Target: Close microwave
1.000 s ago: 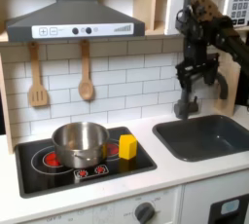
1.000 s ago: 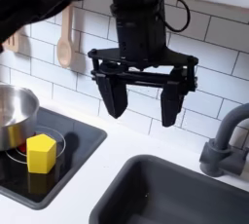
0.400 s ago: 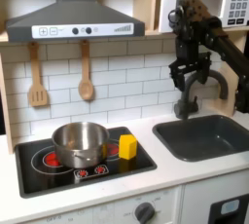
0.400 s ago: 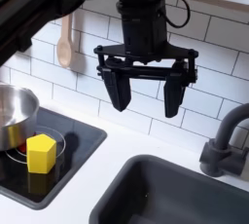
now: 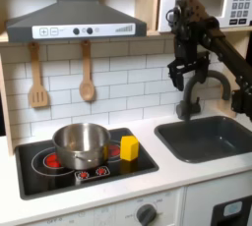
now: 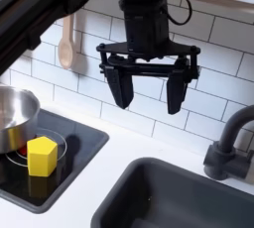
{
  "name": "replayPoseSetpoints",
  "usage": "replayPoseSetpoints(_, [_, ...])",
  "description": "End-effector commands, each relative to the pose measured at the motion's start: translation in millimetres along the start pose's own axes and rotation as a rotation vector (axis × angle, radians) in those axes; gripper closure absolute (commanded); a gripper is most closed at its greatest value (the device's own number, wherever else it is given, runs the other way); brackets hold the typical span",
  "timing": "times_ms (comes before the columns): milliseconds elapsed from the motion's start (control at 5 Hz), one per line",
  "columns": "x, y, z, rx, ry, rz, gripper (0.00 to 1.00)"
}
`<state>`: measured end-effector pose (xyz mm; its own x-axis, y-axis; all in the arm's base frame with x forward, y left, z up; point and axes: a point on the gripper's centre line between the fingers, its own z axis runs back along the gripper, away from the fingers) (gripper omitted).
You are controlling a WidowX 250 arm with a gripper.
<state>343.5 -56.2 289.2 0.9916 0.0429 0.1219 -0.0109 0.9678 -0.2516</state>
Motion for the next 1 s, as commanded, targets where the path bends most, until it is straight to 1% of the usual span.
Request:
replayPoseSetpoints(0, [7.3,0.0,-2.5,-0.002,0.008,0.002,0.0])
replayPoseSetpoints(200, [10.1,-0.5,-4.2,-0.003,0.013,0.002,0.0])
replayPoseSetpoints(400, [13.9,-0.3,-0.2,-0.002,0.005,0.001,0.0])
replayPoseSetpoints(800, [11.4,-1.2,-2.1,-0.004,0.009,-0.006,0.0])
